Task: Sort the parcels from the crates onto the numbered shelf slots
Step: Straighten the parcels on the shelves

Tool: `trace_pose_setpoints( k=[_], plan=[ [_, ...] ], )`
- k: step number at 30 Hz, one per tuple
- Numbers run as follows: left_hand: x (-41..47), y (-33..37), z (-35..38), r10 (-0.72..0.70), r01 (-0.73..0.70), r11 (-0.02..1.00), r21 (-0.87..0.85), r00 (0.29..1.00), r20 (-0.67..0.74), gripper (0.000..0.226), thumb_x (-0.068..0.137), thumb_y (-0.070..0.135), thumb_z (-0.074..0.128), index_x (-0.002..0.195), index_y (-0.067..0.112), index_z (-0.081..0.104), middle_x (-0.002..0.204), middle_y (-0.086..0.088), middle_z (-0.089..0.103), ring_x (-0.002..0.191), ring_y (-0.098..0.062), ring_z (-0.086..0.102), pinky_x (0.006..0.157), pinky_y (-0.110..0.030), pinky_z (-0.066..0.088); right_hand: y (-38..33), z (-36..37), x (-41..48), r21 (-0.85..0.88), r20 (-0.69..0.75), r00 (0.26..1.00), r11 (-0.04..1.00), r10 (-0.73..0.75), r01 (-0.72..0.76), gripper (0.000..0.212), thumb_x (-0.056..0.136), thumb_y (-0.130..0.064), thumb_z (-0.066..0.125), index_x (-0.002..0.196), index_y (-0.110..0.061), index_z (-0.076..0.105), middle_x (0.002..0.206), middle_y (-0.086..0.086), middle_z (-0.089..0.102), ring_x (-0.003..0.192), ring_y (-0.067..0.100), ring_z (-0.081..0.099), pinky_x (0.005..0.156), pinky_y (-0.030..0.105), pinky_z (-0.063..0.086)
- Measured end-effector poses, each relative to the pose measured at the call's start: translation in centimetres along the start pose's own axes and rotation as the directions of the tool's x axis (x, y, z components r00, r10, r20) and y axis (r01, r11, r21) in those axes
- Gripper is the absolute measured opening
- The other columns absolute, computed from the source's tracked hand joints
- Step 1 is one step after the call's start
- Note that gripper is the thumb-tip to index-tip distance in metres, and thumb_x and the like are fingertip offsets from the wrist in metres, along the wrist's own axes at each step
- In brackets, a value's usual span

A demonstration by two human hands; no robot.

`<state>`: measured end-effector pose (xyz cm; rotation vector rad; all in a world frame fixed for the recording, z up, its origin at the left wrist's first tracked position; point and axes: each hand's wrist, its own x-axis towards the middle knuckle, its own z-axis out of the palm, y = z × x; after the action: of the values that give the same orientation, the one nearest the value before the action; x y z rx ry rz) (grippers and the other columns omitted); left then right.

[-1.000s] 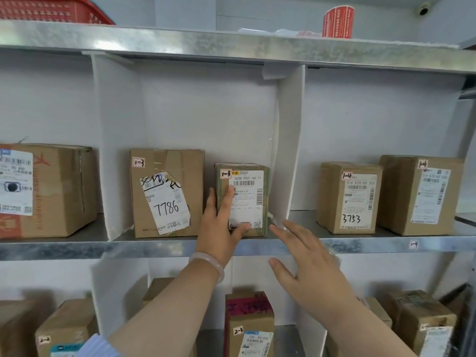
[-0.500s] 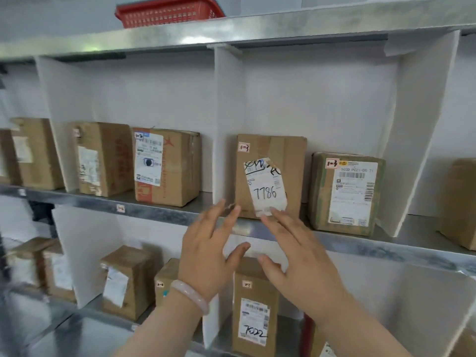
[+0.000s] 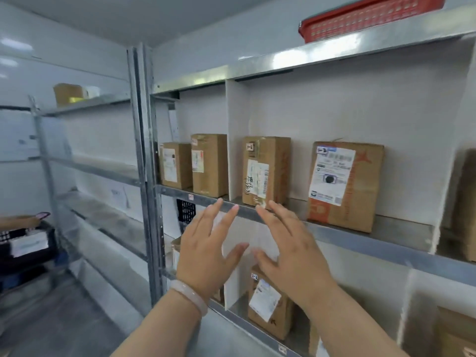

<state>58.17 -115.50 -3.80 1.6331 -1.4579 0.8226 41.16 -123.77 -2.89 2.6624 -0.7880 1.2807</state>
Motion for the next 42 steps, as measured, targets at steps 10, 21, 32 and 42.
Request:
trace_pose_setpoints(
  k=[10, 21, 32, 42],
  plan=[
    [2.5, -15.2, 0.9, -0.102, 0.102, 0.995, 0.010, 0.995, -0.025, 0.071, 0.082, 0.045, 0.072, 0.145, 0.028, 0.043, 0.149, -0.003, 0.045, 0.136, -0.024, 0.042, 0.111, -0.042, 0.033, -5.7, 12.1, 9.2, 0.030, -0.019, 1.000, 0.999, -0.021, 0.021, 0.075, 0.087, -0.055, 0.055, 0.148, -0.049, 0.013, 0.154, -0.017, 0.023, 0.138, 0.005, 0.022, 0.104, 0.022, 0.013],
    [7.5, -26.9, 7.5, -0.263, 0.260, 0.961, -0.095, 0.965, -0.021, 0.070, 0.087, 0.042, 0.069, 0.147, 0.038, 0.034, 0.156, 0.002, 0.034, 0.142, -0.016, 0.030, 0.116, -0.045, 0.031, -6.2, 23.3, 19.3, 0.213, -0.051, 0.988, 0.965, -0.145, 0.152, 0.066, 0.089, -0.058, 0.041, 0.145, -0.057, 0.005, 0.155, -0.026, 0.009, 0.142, 0.001, 0.014, 0.106, 0.028, 0.031],
    [13.6, -37.3, 14.5, -0.273, 0.244, 0.919, -0.308, 0.961, -0.052, 0.069, 0.085, 0.030, 0.074, 0.143, 0.042, 0.039, 0.154, -0.003, 0.035, 0.141, -0.023, 0.034, 0.112, -0.043, 0.033, -7.3, 32.5, 26.4, 0.151, -0.054, 0.991, 0.979, -0.126, 0.133, 0.079, 0.091, -0.040, 0.057, 0.144, -0.058, 0.001, 0.158, -0.024, -0.006, 0.144, 0.001, 0.009, 0.105, 0.021, 0.027],
    [17.0, -44.4, 19.9, -0.102, 0.081, 0.847, -0.526, 0.995, -0.012, 0.065, 0.085, 0.014, 0.073, 0.143, 0.028, 0.046, 0.160, -0.009, 0.020, 0.142, 0.001, 0.012, 0.114, -0.033, 0.025, -8.6, 38.7, 31.0, -0.047, -0.075, 0.977, 0.978, 0.202, -0.205, 0.070, 0.090, -0.041, 0.055, 0.146, -0.049, 0.014, 0.158, -0.017, -0.013, 0.144, 0.011, 0.017, 0.108, 0.028, 0.033]
  ],
)
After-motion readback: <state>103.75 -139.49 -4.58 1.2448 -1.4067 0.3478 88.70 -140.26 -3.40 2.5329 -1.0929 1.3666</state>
